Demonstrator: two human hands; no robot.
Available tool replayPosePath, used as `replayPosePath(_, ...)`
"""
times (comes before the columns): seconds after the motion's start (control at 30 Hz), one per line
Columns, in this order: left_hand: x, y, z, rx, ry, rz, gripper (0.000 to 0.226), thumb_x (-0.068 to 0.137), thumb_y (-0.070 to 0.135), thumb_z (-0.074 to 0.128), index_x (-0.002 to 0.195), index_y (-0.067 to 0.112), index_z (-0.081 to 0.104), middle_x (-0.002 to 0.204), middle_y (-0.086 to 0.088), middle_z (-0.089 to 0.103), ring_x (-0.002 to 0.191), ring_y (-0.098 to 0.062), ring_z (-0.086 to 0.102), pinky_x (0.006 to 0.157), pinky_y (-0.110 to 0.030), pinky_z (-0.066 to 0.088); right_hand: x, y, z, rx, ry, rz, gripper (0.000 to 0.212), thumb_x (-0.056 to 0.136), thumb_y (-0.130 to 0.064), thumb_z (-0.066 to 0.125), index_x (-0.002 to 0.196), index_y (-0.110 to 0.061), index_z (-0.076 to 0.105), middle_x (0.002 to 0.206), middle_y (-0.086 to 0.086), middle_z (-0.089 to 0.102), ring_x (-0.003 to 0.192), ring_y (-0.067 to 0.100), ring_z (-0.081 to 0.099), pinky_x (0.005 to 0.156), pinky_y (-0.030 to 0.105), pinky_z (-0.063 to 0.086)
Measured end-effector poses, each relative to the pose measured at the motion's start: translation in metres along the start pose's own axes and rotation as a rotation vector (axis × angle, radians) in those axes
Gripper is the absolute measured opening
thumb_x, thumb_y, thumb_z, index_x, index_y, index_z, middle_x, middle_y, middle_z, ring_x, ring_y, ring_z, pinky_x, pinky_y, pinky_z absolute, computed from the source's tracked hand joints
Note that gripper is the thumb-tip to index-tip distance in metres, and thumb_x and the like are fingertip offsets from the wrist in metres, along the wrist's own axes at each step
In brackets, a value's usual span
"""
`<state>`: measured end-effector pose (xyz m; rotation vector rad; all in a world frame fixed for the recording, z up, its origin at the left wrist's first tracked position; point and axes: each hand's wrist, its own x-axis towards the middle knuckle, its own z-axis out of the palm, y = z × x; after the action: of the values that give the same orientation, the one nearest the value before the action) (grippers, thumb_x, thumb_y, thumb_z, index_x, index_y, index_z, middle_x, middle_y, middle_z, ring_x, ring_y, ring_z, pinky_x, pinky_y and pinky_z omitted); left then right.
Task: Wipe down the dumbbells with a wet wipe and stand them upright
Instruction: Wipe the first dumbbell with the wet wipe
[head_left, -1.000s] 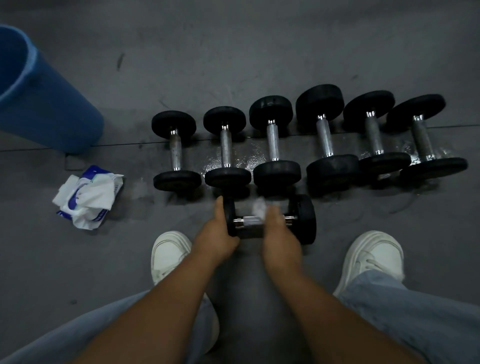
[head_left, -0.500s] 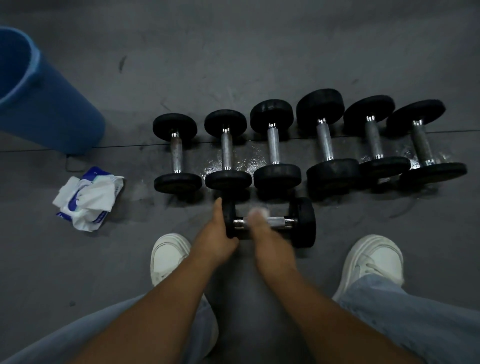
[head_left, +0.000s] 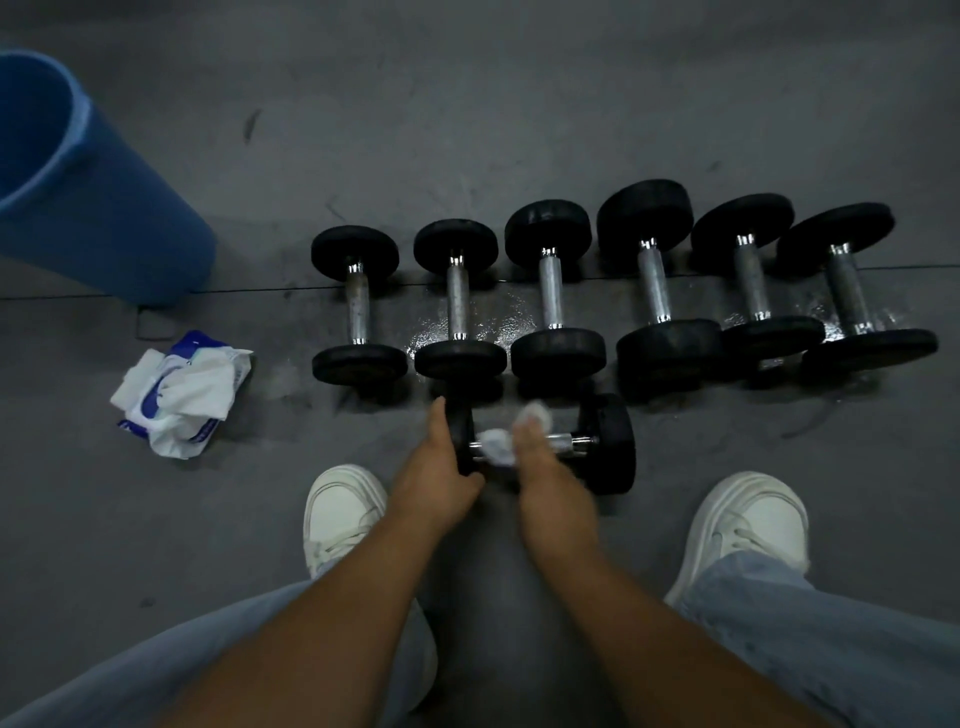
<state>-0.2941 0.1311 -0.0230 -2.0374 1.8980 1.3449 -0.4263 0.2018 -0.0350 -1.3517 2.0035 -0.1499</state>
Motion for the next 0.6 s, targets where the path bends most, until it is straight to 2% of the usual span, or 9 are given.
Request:
replayPosePath(0.07, 0.003, -0.001, -0.005, 0.068, 0.052, -0.009, 0.096, 0.076, 0.028, 0.07, 0.152, 0.029, 0.011, 0.124, -0.014, 0.064, 0.111, -0.034, 0.062, 0.093, -0.041, 0.051, 0.005, 0.004, -0.003, 0.02, 0.072, 0.15, 0.054, 0.1, -0.014, 0.031, 0.152, -0.023, 0.017, 0.161, 0.003, 0.016, 0.107, 0.033, 0.061, 0.084, 0.042, 0.049)
replayPosePath(0.13, 0.007, 0.003, -0.011, 0.148, 0.075, -0.021, 0.086, 0.08, 0.037, 0.067, 0.15, 0.027, 0.02, 0.124, -0.015, 0.063, 0.114, -0.036, 0.06, 0.094, -0.042, 0.05, -0.002, -0.003, 0.001, 0.004, -0.017, -0.044, 0.069, 0.093, -0.002, 0.037, 0.154, -0.024, 0.013, 0.162, -0.001, 0.012, 0.109, 0.034, 0.06, 0.083, 0.042, 0.049)
replayPosePath(0.2, 0.008, 0.005, -0.014, 0.162, 0.085, -0.023, 0.08, 0.081, 0.044, 0.065, 0.148, 0.027, 0.026, 0.124, -0.016, 0.064, 0.114, -0.037, 0.06, 0.092, -0.041, 0.05, -0.002, -0.006, 0.003, -0.018, -0.084, -0.209, 0.059, 0.098, -0.013, 0.035, 0.151, -0.033, 0.021, 0.158, -0.001, 0.025, 0.115, 0.031, 0.058, 0.088, 0.041, 0.049)
replayPosePath(0.27, 0.0, 0.005, -0.007, 0.094, 0.095, -0.028, 0.09, 0.081, 0.041, 0.07, 0.153, 0.028, 0.017, 0.128, -0.014, 0.062, 0.116, -0.036, 0.059, 0.092, -0.041, 0.05, 0.006, 0.003, -0.001, 0.031, 0.043, 0.023, 0.049, 0.103, -0.025, 0.029, 0.151, -0.034, 0.021, 0.155, 0.004, 0.032, 0.114, 0.029, 0.059, 0.089, 0.04, 0.048)
replayPosePath(0.3, -0.005, 0.004, -0.001, 0.042, 0.087, -0.017, 0.101, 0.079, 0.038, 0.073, 0.156, 0.028, 0.008, 0.134, -0.013, 0.058, 0.12, -0.034, 0.058, 0.095, -0.041, 0.049, 0.009, 0.005, 0.0, 0.031, 0.092, 0.122, 0.054, 0.102, -0.018, 0.031, 0.153, -0.029, 0.018, 0.16, 0.004, 0.02, 0.112, 0.03, 0.061, 0.086, 0.04, 0.049)
replayPosePath(0.37, -0.011, 0.003, 0.008, 0.032, 0.059, -0.008, 0.111, 0.079, 0.028, 0.076, 0.157, 0.026, -0.002, 0.14, -0.014, 0.052, 0.124, -0.033, 0.055, 0.1, -0.04, 0.047, 0.004, 0.003, 0.006, -0.036, 0.026, 0.021, 0.069, 0.094, -0.004, 0.037, 0.154, -0.025, 0.011, 0.163, -0.005, -0.002, 0.11, 0.029, 0.06, 0.083, 0.039, 0.049)
replayPosePath(0.43, -0.002, 0.004, 0.005, 0.097, 0.052, 0.004, 0.104, 0.08, 0.022, 0.071, 0.157, 0.026, 0.002, 0.135, -0.016, 0.057, 0.119, -0.035, 0.058, 0.097, -0.04, 0.048, 0.0, 0.0, 0.008, -0.051, -0.102, -0.148, 0.074, 0.091, -0.002, 0.039, 0.154, -0.029, 0.011, 0.162, -0.01, -0.002, 0.117, 0.026, 0.055, 0.087, 0.038, 0.047)
replayPosePath(0.57, 0.011, 0.011, -0.017, 0.222, -0.029, 0.003, 0.082, 0.08, 0.039, 0.07, 0.149, 0.024, 0.026, 0.131, -0.016, 0.06, 0.119, -0.036, 0.057, 0.095, -0.038, 0.048, 0.003, 0.013, 0.005, -0.007, 0.105, 0.128, 0.064, 0.096, -0.004, 0.034, 0.154, -0.022, 0.013, 0.163, -0.002, 0.003, 0.118, 0.027, 0.056, 0.087, 0.038, 0.047)
replayPosePath(0.6, 0.007, 0.011, -0.017, 0.218, -0.034, -0.01, 0.082, 0.08, 0.045, 0.071, 0.148, 0.025, 0.028, 0.131, -0.016, 0.059, 0.119, -0.036, 0.057, 0.093, -0.038, 0.048, -0.001, 0.009, 0.008, 0.013, 0.083, 0.107, 0.062, 0.097, -0.005, 0.033, 0.153, -0.022, 0.014, 0.163, -0.002, 0.005, 0.12, 0.027, 0.055, 0.091, 0.038, 0.047)
